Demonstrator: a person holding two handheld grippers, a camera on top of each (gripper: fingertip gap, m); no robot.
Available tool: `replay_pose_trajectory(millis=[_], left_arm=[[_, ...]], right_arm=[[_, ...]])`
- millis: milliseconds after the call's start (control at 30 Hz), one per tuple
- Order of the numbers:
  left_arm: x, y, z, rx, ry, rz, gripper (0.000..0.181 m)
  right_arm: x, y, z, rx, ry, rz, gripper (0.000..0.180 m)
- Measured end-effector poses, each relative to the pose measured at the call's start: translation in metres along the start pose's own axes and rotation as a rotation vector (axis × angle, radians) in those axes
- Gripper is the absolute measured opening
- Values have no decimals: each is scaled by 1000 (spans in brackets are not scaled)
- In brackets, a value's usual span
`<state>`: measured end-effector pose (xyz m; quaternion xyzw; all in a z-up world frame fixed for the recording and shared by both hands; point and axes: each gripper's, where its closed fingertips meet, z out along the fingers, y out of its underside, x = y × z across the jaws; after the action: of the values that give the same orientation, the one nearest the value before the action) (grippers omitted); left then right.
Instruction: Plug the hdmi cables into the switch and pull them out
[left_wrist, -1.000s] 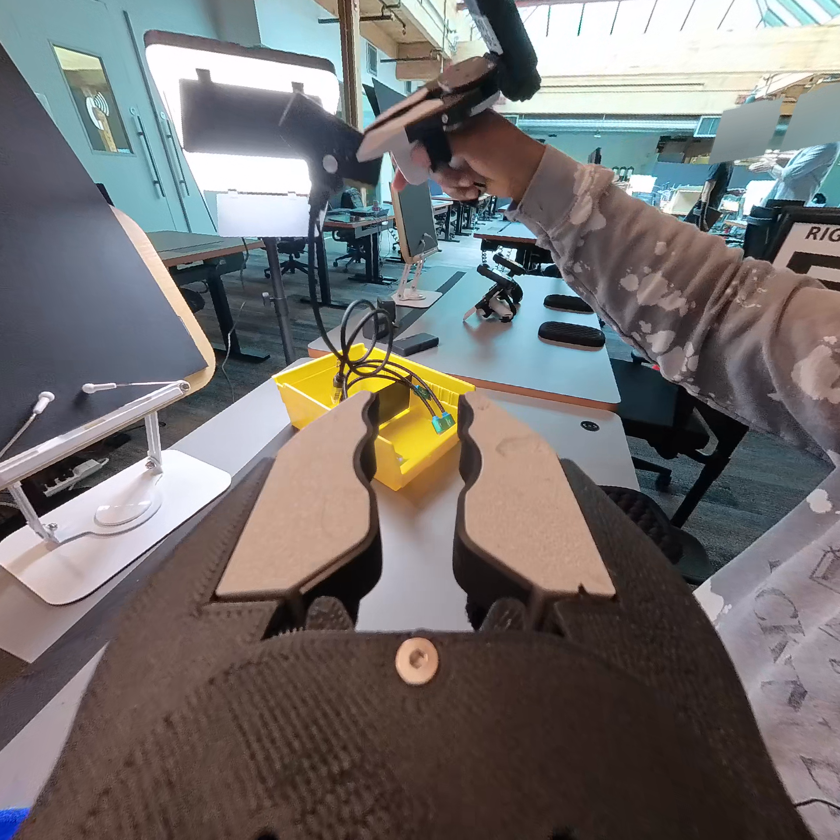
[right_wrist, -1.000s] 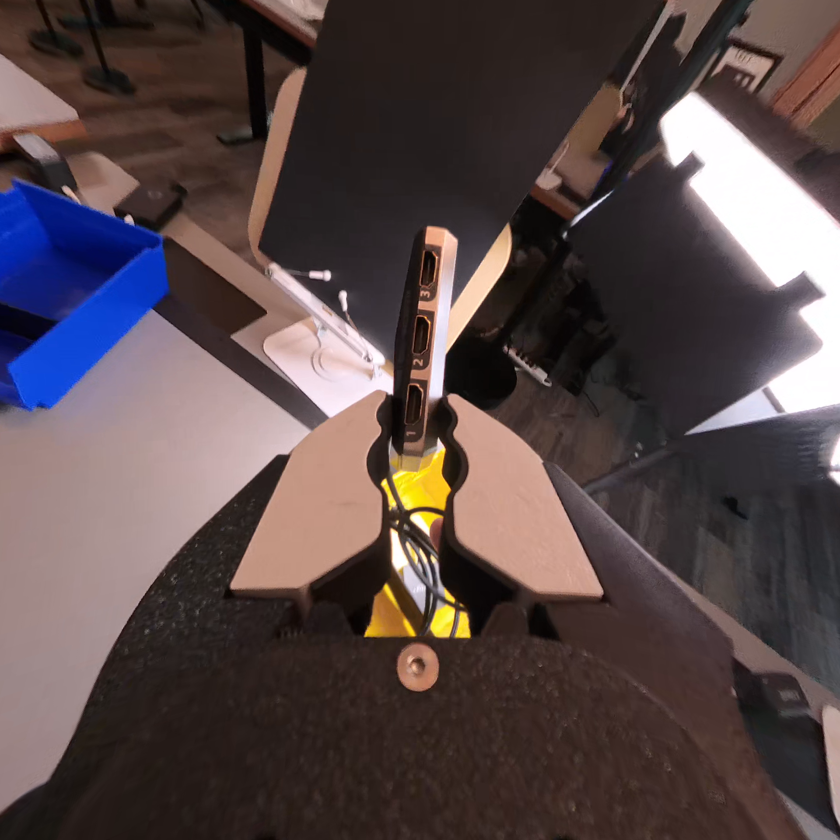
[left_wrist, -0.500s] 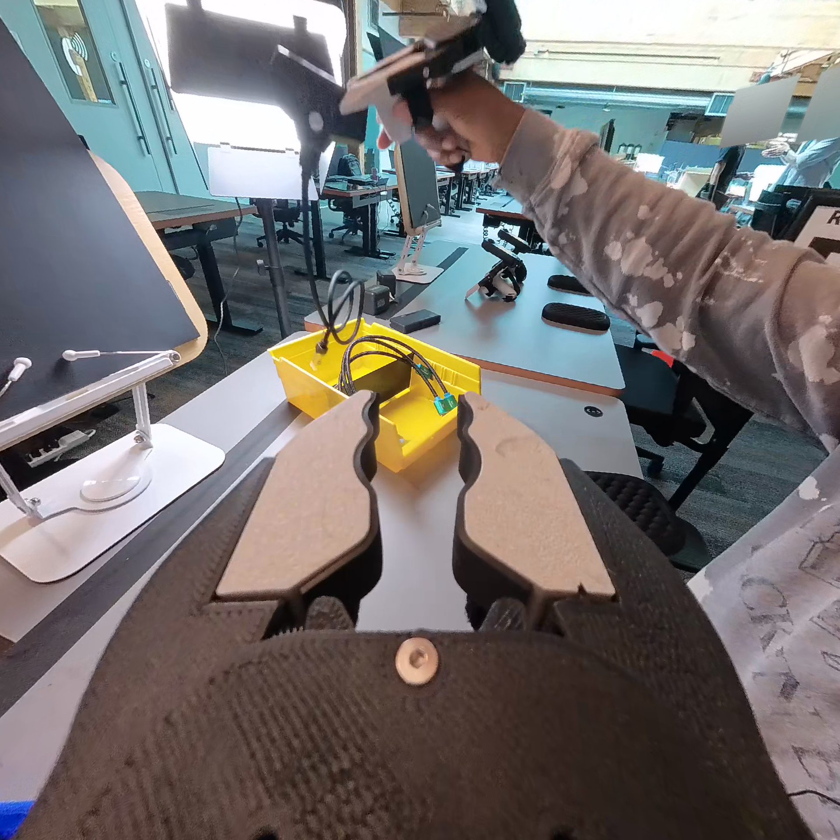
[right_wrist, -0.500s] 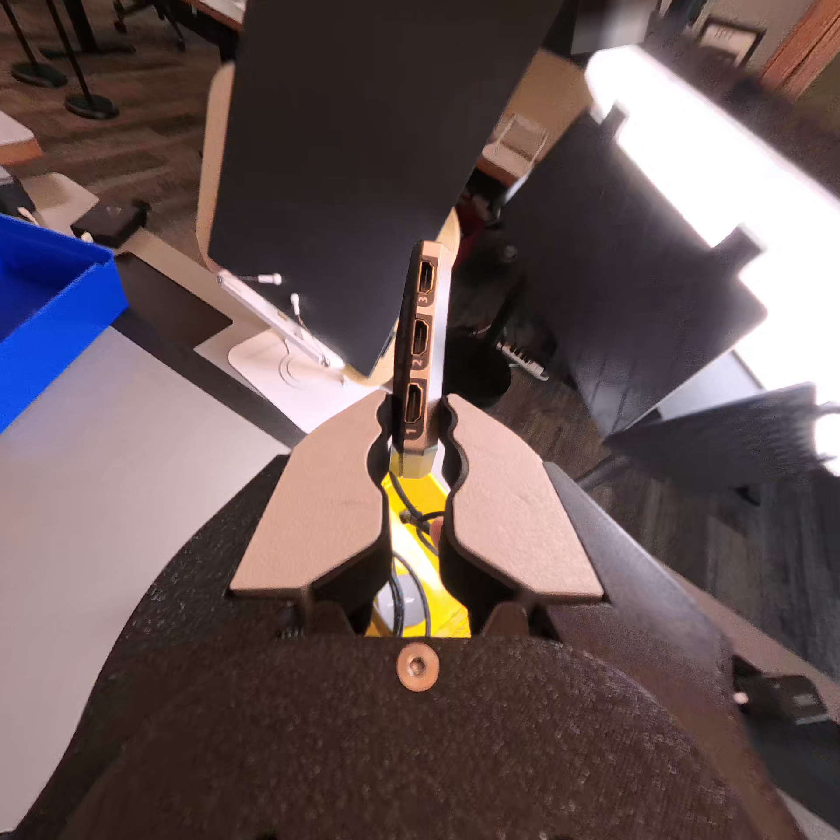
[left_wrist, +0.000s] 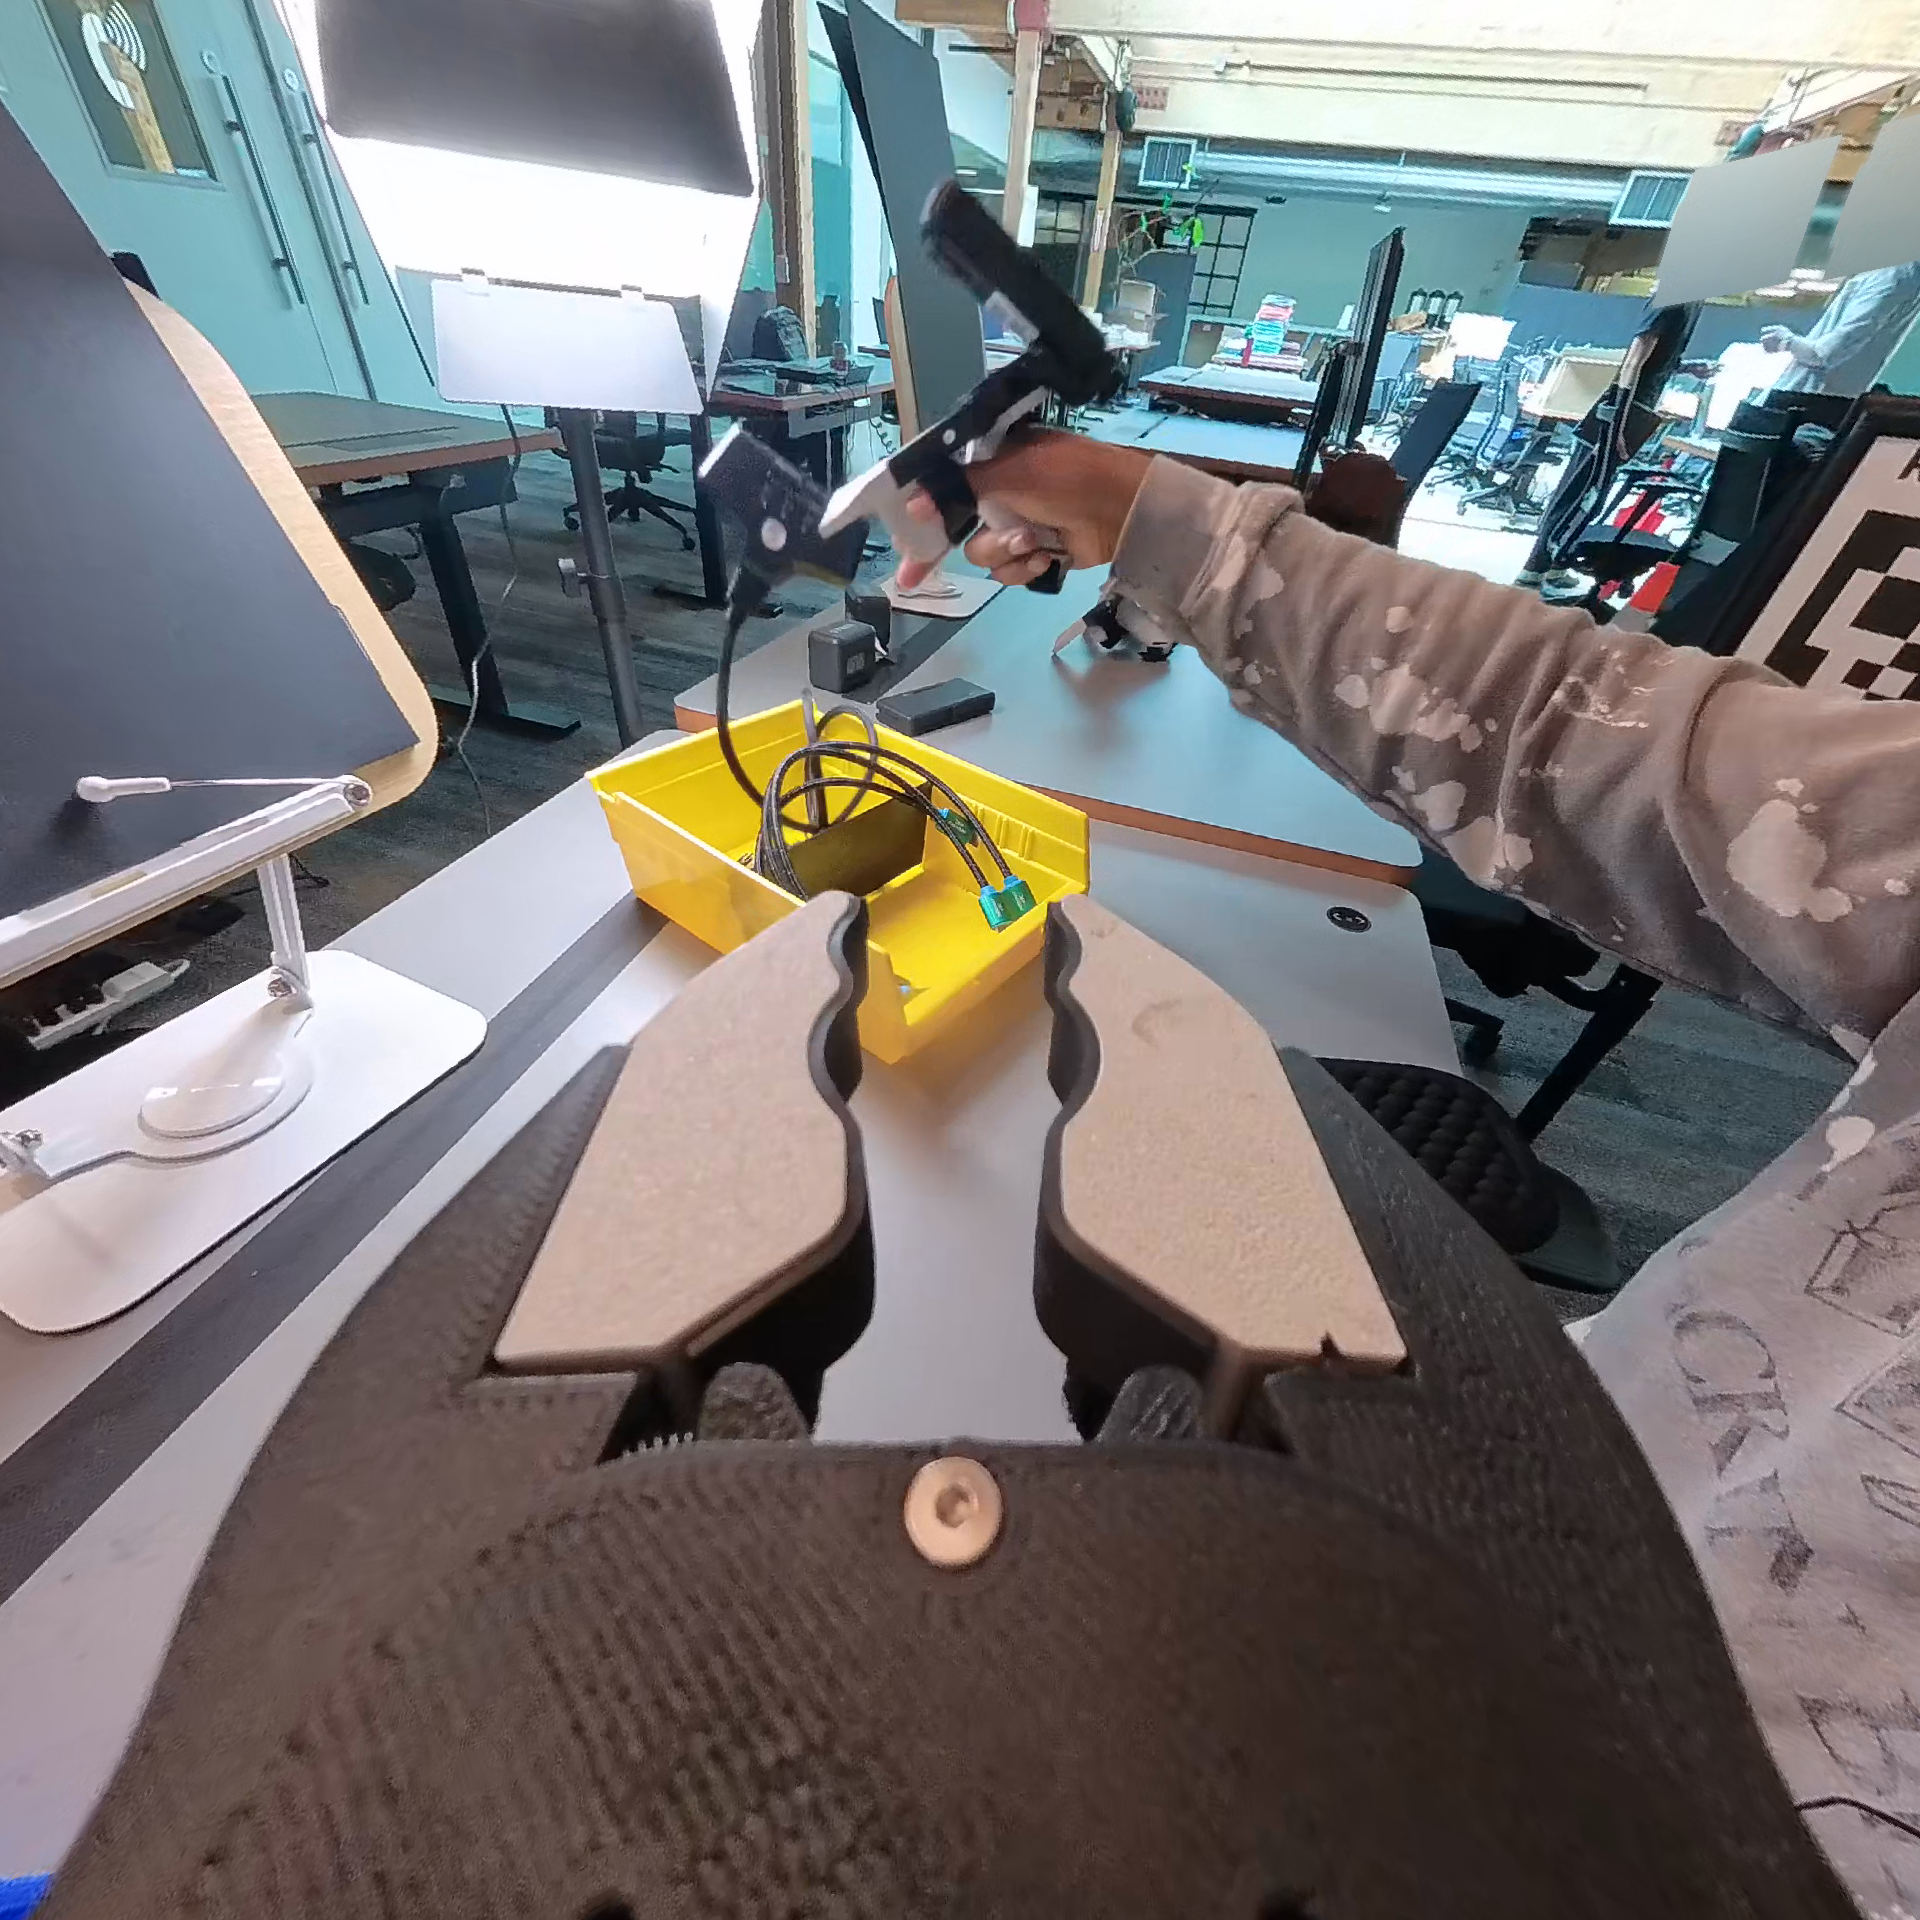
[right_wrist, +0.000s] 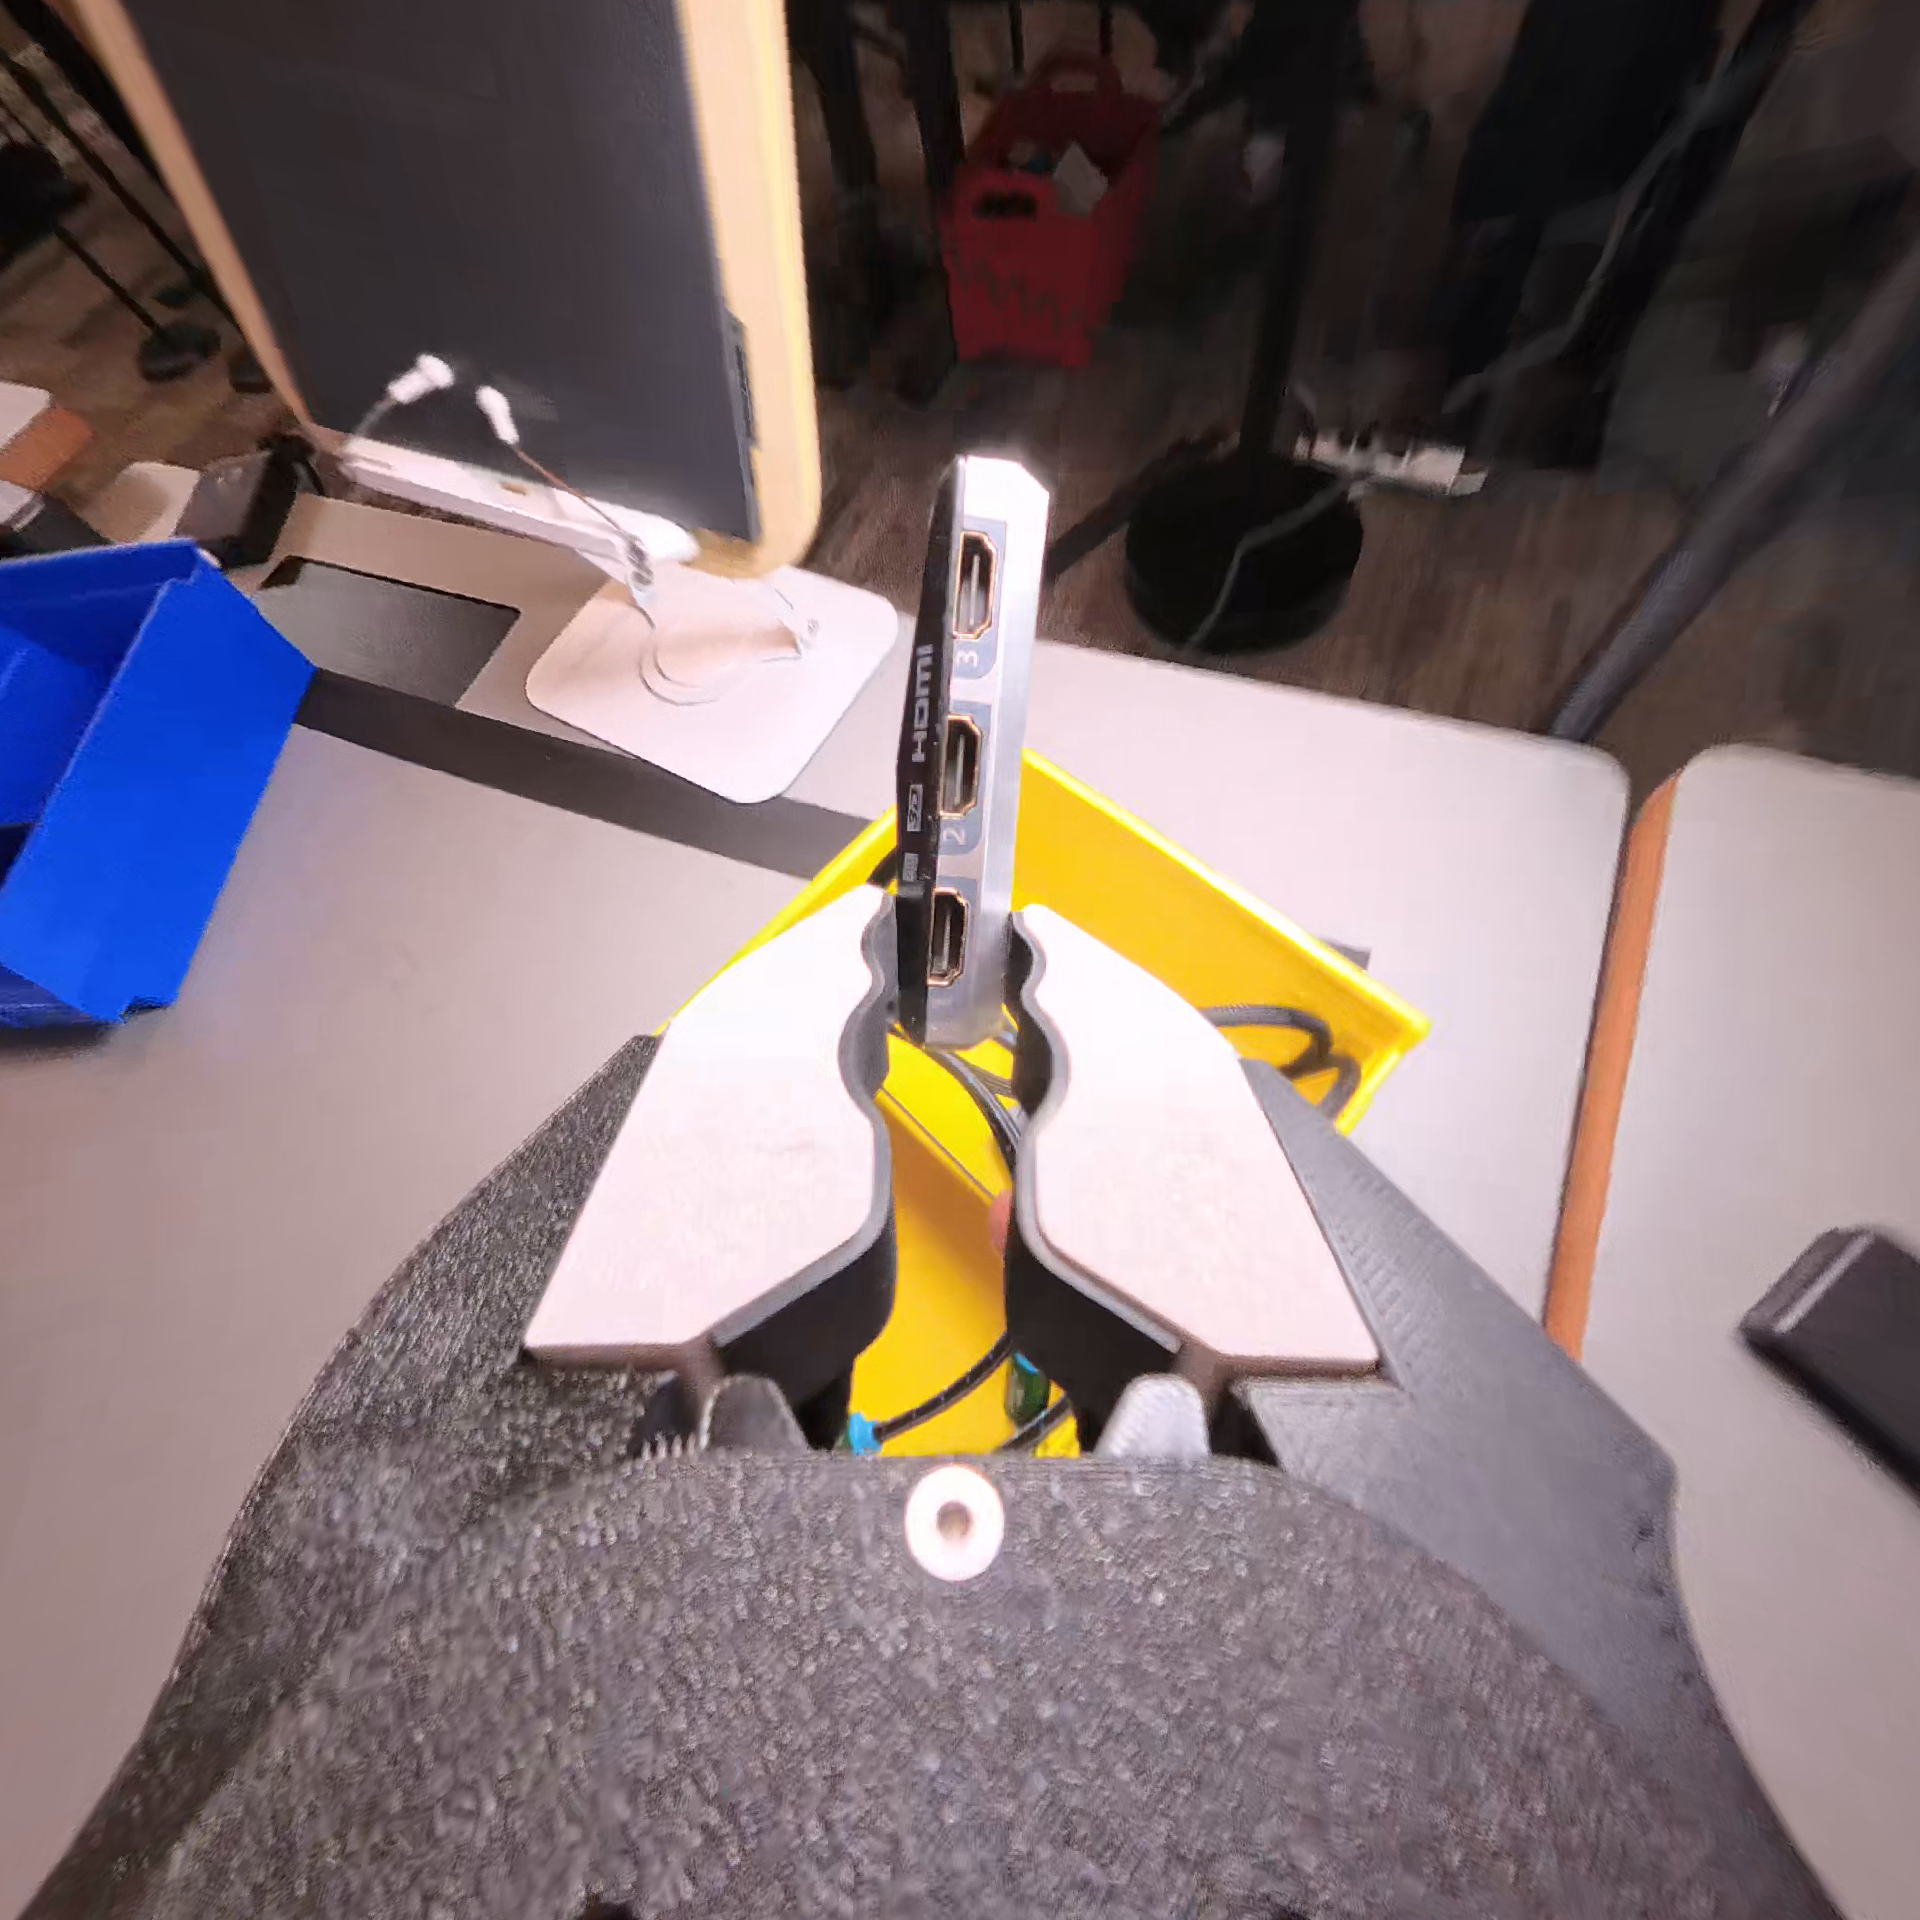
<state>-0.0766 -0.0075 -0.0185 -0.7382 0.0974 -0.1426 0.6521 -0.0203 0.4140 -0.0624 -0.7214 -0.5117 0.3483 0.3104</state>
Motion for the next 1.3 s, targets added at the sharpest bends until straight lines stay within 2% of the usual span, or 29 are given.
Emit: replay_pose_trajectory(millis=[167,300,533,600,733,867,967,1067,1167,1300], left_arm=[[-1,3,2,-9,-3,-3,33],[-6,4,-1,-9,-12,-13,33],[-17,2,-11,6,-33,-24,33],[-20,3,-13,2,-42,-26,33],[-22,3,-15,2,-52,-26,33],[-23,4,-15,-3,-64,-20,33],[-25,7,-16,-20,-83,-17,33],[-33,12,-25,-58,-135,-2,35],[-47,24,-42,-130,-206,3,38],[-70,72,-73,-359,-318,12,46]], right_arm=[[20,51,53,-186,-26,147,20],[33,81,91,-322,38,175,19],[29,79,97,-433,82,87,21],[26,69,91,-399,99,36,22],[10,30,56,-195,126,-82,31],[-47,19,11,39,20,-223,32],[-96,65,-4,37,-70,-365,32],[-124,143,7,-139,-97,-539,34],[-126,213,24,-334,-41,-738,41],[-112,255,42,-471,62,-945,49]])
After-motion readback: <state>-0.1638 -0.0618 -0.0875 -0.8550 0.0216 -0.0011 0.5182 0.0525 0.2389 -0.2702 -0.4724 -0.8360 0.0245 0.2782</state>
